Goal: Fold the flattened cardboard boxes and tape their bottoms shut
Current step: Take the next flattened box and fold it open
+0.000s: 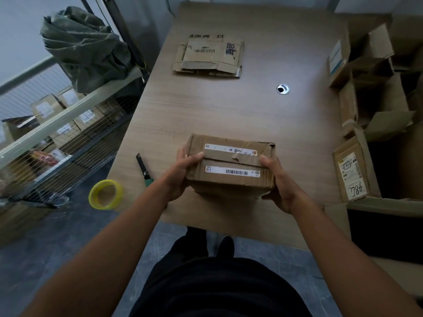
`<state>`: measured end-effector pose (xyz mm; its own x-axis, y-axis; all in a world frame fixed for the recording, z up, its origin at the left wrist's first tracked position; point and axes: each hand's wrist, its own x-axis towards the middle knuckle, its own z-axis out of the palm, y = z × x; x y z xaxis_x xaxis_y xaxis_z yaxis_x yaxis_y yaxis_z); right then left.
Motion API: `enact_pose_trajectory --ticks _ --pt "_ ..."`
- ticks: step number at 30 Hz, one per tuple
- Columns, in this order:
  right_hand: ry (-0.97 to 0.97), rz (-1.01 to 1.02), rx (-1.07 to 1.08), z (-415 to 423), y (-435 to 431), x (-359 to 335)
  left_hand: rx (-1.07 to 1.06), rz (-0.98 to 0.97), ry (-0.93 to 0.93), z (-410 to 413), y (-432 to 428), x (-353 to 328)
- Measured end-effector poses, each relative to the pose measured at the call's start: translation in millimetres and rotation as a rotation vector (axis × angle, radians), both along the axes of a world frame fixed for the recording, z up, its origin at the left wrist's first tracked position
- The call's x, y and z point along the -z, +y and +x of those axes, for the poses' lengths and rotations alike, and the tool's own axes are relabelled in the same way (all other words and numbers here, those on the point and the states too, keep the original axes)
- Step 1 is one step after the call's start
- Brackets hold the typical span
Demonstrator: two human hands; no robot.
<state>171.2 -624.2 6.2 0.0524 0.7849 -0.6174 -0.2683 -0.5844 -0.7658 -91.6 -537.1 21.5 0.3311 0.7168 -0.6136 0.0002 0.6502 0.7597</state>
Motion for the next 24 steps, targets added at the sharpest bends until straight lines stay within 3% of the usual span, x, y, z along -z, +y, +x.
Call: enact_pose_trajectory --ticks 3,8,14,20,24 --pt "0.075 -0.014 0.040 -5.8 3.9 4.2 0.087 -0.061 -0.019 0.4 -0.3 8.4" --pt "0.159 0.031 0.154 -11.5 10.1 4.1 0.010 -0.004 -0.059 5.4 0.8 14.2" --pt "0.157 0.046 0.140 -10.4 2.6 9.9 -0.018 0.016 -0.069 0.9 -13.9 22.4" --pt "0.131 0.016 0.131 -23.2 -39.0 37.7 0.041 -0.108 0.040 -12.9 -55.6 51.4" --pt "0.152 0.075 0.210 -26.7 -36.0 41.9 0.003 0.030 0.134 -13.5 -44.7 51.5"
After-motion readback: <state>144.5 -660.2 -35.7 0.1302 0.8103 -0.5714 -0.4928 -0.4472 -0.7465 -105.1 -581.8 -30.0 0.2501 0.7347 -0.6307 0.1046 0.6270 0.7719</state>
